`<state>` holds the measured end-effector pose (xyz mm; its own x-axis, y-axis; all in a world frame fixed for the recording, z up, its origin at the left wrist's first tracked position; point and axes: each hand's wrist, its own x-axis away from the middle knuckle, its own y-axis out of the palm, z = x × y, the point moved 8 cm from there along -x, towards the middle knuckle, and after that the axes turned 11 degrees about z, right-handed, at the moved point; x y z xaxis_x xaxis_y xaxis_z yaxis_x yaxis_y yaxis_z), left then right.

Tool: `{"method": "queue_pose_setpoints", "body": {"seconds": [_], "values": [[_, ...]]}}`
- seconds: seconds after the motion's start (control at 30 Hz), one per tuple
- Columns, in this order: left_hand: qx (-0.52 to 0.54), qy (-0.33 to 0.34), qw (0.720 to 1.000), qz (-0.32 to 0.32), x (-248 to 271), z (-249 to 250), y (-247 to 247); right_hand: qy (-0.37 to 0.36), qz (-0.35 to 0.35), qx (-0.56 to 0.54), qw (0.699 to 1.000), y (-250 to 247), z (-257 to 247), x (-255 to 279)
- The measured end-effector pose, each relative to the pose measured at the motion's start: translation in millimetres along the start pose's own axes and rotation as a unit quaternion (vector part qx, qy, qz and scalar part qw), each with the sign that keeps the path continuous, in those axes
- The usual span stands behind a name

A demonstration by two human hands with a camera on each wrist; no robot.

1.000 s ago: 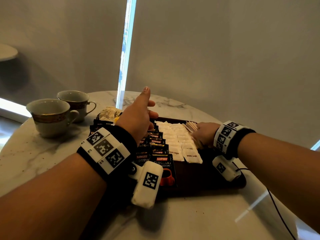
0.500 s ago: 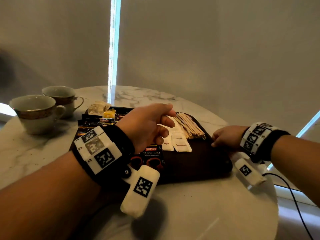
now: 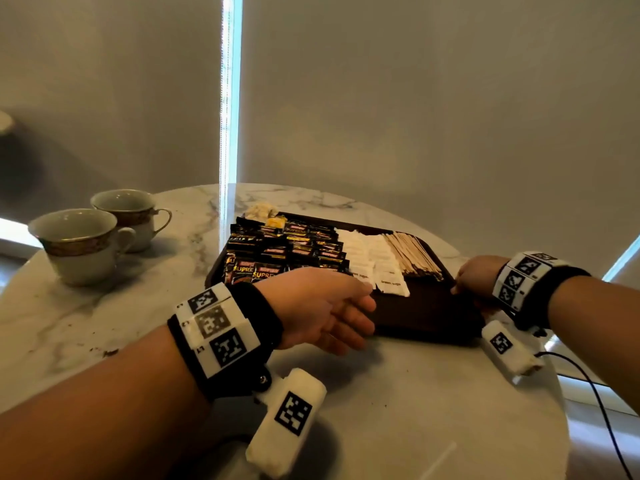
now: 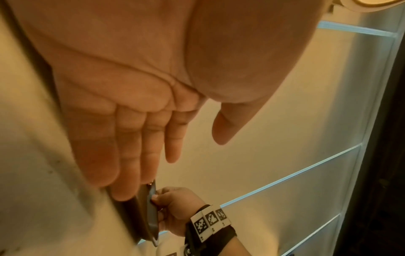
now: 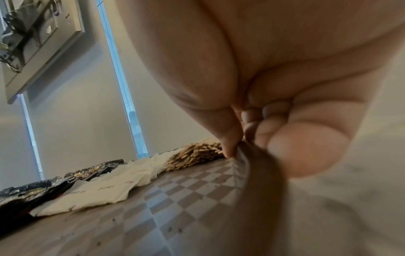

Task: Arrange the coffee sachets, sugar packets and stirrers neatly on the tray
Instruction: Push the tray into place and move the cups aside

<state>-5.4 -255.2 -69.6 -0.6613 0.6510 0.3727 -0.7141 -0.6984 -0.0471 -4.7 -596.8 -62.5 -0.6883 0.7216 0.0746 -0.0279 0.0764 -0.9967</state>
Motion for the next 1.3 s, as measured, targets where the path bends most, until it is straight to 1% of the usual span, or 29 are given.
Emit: {"method": "queue_pose_setpoints", "body": {"seconds": [0.03, 0.13, 0.2, 0.3, 0.33, 0.37, 0.4, 0.47, 0.5, 0.6, 0.7, 0.73, 0.77, 0.8, 0.87, 0.9, 0.93, 1.0, 1.07, 1.1, 1.13, 1.17, 1.2, 1.27, 1.3], "values": [[-0.006, -0.004, 1.0, 0.006, -3, -3, -2, 0.008, -0.001, -0.003, 1.0, 0, 2, -1], [-0.005, -0.007, 1.0, 0.027, -11, -7, -17, 0.001, 0.008, 0.03, 1.0, -5, -7, -6], [0.008, -0.007, 0.999, 0.043, -14, -6, -32, 0.006, 0.015, 0.017, 1.0, -5, -16, -12], [0.035, -0.007, 0.996, 0.077, -18, -3, -60, -0.036, 0.055, 0.036, 0.997, -7, -40, -23], [0.046, -0.008, 0.994, 0.094, -19, -2, -71, -0.045, 0.051, 0.014, 0.998, -4, -49, -25], [0.057, -0.009, 0.992, 0.115, -22, -2, -82, -0.043, 0.037, -0.037, 0.998, 0, -57, -26], [0.07, -0.008, 0.988, 0.138, -24, -2, -93, -0.022, 0.016, -0.131, 0.991, 7, -63, -30], [0.1, -0.005, 0.978, 0.185, -29, -4, -112, 0.009, -0.026, -0.286, 0.958, 17, -78, -32], [0.117, -0.006, 0.973, 0.201, -32, -5, -120, 0.004, -0.033, -0.317, 0.948, 19, -87, -35], [0.162, -0.012, 0.963, 0.215, -38, -8, -135, -0.015, -0.03, -0.333, 0.942, 16, -110, -39], [0.213, -0.009, 0.95, 0.228, -41, -7, -148, -0.004, -0.035, -0.399, 0.916, 17, -126, -42], [0.233, -0.004, 0.943, 0.239, -42, -7, -152, -0.002, -0.04, -0.432, 0.901, 18, -133, -42], [0.251, 0.002, 0.935, 0.249, -42, -7, -156, 0.0, -0.046, -0.474, 0.879, 22, -141, -43], [0.265, 0.01, 0.929, 0.258, -43, -6, -160, 0.008, -0.054, -0.53, 0.846, 26, -149, -43], [0.283, 0.022, 0.919, 0.274, -45, -5, -167, 0.042, -0.067, -0.644, 0.761, 33, -163, -39], [0.29, 0.027, 0.914, 0.283, -46, -5, -171, 0.05, -0.075, -0.679, 0.729, 36, -169, -36], [0.295, 0.031, 0.91, 0.289, -48, -6, -175, 0.044, -0.084, -0.7, 0.708, 36, -175, -32], [0.308, 0.038, 0.904, 0.293, -51, -7, -180, 0.021, -0.105, -0.718, 0.688, 35, -181, -28], [0.318, 0.037, 0.901, 0.292, -55, -10, -182, 0.018, -0.123, -0.738, 0.663, 36, -178, -28], [0.32, 0.036, 0.901, 0.293, -56, -11, -182, 0.025, -0.13, -0.737, 0.662, 37, -175, -29], [0.324, 0.037, 0.899, 0.293, -58, -11, -183, 0.027, -0.14, -0.725, 0.674, 37, -173, -27], [0.33, 0.039, 0.896, 0.294, -60, -12, -184, 0.027, -0.141, -0.696, 0.704, 38, -171, -26], [0.338, 0.042, 0.893, 0.295, -61, -13, -186, 0.023, -0.136, -0.658, 0.74, 37, -168, -24], [0.347, 0.044, 0.888, 0.297, -63, -15, -188, -0.005, -0.119, -0.552, 0.826, 34, -166, -21], [0.35, 0.042, 0.887, 0.298, -64, -16, -189, -0.025, -0.113, -0.496, 0.86, 33, -167, -23]]}}
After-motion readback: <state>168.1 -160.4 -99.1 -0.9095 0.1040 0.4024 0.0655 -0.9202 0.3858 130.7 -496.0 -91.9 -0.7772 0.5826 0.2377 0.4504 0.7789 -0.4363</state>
